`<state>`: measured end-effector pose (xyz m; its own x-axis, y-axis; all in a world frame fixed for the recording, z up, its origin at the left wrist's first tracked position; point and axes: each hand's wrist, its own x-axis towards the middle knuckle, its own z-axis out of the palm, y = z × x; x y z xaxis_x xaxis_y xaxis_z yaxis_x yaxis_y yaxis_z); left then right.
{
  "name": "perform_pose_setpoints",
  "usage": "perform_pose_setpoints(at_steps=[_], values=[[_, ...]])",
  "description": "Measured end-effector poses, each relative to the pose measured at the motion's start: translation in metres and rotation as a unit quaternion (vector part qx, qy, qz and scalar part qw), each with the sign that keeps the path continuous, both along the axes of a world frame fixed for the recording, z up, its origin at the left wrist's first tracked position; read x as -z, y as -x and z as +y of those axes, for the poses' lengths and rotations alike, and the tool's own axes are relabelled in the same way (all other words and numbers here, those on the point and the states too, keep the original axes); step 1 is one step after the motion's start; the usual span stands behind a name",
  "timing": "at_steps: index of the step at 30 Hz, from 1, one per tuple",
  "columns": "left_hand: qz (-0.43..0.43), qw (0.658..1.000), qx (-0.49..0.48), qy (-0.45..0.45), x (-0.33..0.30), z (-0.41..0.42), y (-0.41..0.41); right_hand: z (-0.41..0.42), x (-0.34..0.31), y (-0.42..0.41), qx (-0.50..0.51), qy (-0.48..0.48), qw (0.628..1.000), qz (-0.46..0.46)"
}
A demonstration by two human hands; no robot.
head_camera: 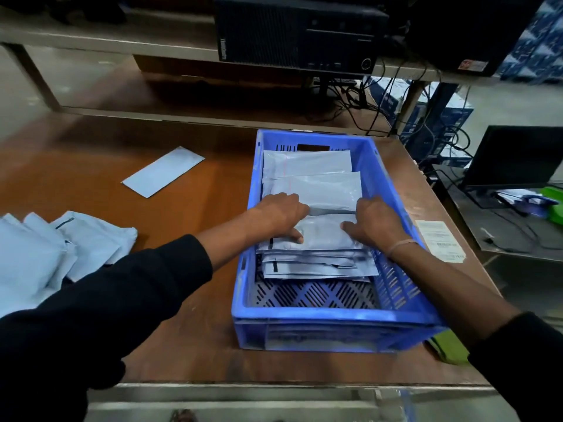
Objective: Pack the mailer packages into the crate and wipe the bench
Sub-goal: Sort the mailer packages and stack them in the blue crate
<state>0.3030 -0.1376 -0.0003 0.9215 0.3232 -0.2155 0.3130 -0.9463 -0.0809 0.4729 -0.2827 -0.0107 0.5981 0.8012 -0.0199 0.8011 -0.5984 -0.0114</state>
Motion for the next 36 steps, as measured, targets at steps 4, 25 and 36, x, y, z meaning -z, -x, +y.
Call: perform_pose_setpoints(at_steps=[4, 25, 36], values=[[0.004, 1.000, -0.004, 0.007, 0.000, -0.001, 0.002, -0.003, -0.001, 0.006, -0.105, -0.026, 0.993, 0.039], [-0.380, 0.891, -0.160, 0.187, -0.042, 0.077, 0.177, 0.093, -0.077, 0.136, -0.114, -0.261, 0.866, 0.411], [-0.374, 0.824, -0.360, 0.225, 0.004, 0.134, 0.348, 0.227, -0.037, 0.294, -0.186, 0.002, 0.876, 0.445]])
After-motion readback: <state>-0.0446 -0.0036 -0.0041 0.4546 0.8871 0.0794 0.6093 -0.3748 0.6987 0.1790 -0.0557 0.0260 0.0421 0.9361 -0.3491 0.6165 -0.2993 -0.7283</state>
